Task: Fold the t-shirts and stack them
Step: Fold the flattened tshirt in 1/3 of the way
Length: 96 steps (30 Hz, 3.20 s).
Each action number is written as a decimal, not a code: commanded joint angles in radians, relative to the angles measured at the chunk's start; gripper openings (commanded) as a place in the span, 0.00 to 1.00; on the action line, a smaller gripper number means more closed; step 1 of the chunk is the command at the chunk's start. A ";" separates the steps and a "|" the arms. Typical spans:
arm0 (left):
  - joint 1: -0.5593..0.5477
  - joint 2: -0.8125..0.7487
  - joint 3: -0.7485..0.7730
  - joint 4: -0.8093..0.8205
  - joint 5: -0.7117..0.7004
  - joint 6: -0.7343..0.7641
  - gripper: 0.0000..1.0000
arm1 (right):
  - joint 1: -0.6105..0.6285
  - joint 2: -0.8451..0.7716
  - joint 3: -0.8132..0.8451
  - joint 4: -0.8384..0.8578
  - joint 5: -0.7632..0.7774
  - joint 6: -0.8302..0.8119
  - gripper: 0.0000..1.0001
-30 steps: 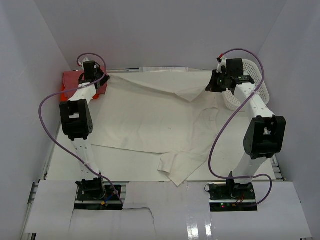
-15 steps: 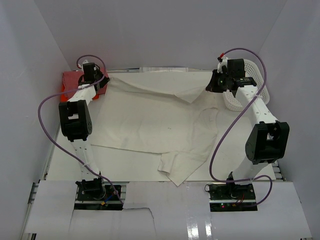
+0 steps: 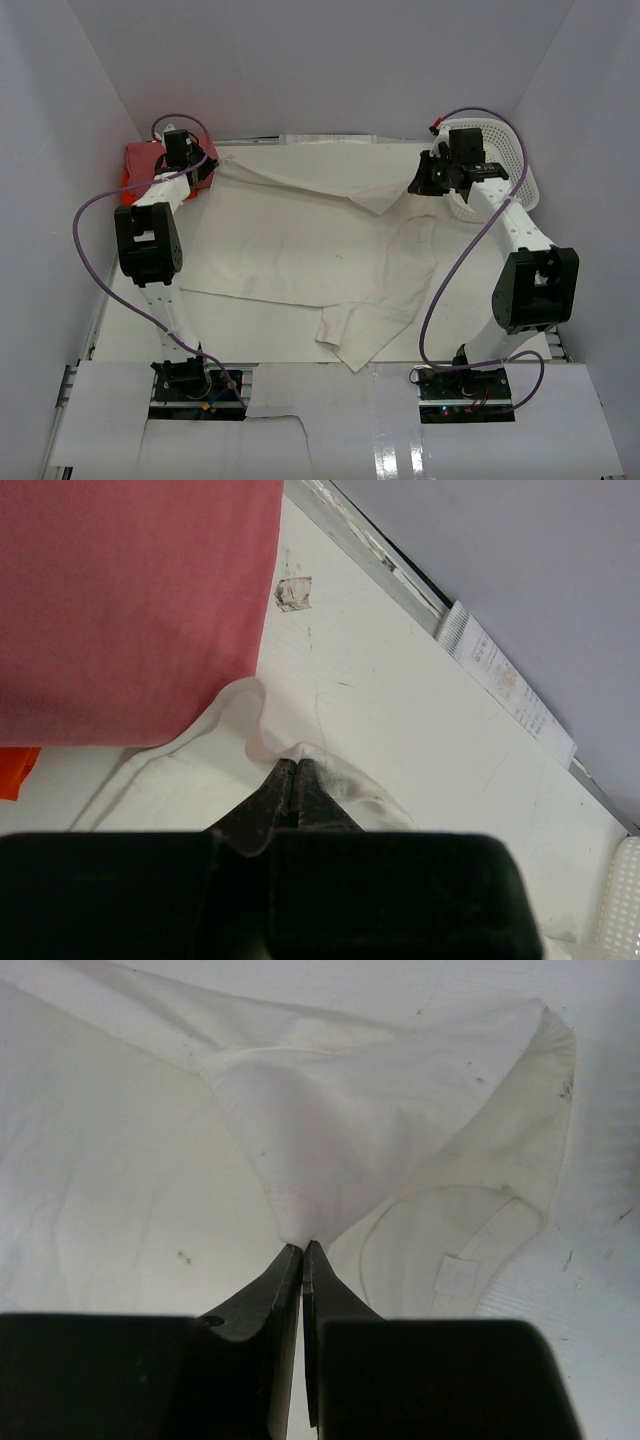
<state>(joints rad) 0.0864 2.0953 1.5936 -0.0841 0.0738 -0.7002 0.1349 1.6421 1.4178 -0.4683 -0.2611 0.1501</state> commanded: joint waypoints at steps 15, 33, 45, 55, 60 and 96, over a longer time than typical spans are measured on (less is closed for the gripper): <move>0.029 -0.149 -0.103 -0.003 0.020 0.016 0.00 | 0.014 -0.080 -0.057 0.056 0.000 -0.009 0.08; 0.030 -0.158 -0.152 -0.008 0.052 0.047 0.00 | 0.040 -0.131 -0.138 0.076 -0.007 -0.003 0.08; 0.030 -0.162 -0.173 -0.023 0.044 0.051 0.00 | 0.060 -0.194 -0.210 0.076 0.016 -0.007 0.08; 0.030 -0.192 -0.202 -0.036 0.032 0.061 0.00 | 0.074 -0.219 -0.247 0.082 0.016 -0.011 0.08; 0.033 -0.198 -0.202 -0.048 0.034 0.062 0.00 | 0.084 -0.226 -0.261 0.079 0.025 -0.011 0.08; 0.032 -0.224 -0.236 -0.160 -0.031 0.079 0.00 | 0.121 -0.281 -0.358 0.045 0.134 0.000 0.47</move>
<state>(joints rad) 0.1104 1.9484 1.3361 -0.2066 0.0734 -0.6350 0.2520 1.4006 1.0443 -0.4179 -0.1505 0.1497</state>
